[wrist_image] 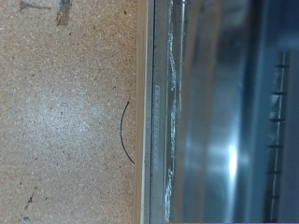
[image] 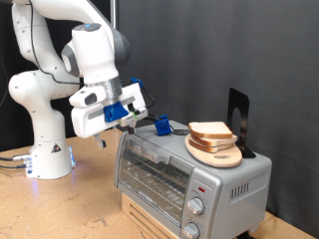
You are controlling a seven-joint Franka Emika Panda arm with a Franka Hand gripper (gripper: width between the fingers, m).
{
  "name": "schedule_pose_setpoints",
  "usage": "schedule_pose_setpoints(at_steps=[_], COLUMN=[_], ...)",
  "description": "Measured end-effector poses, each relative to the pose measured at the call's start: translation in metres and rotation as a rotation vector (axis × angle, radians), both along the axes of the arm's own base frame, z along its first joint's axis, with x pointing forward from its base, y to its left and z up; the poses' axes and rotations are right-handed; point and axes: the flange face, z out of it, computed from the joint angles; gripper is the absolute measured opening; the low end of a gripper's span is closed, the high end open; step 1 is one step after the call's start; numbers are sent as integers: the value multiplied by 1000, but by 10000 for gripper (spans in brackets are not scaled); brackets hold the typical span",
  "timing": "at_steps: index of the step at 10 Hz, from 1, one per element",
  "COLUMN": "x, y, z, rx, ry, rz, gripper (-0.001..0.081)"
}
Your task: Make a piece of toast with the oven
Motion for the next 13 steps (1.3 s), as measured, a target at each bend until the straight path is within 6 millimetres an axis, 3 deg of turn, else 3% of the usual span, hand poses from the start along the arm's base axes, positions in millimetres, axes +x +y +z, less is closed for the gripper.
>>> schedule_pose_setpoints(at_steps=[6,13], x=[-1,-1], y=[1,-56], z=[-24,-36], rx=[-20,-107], ry=[7,4], rz=[-26,-67], gripper=[682,682])
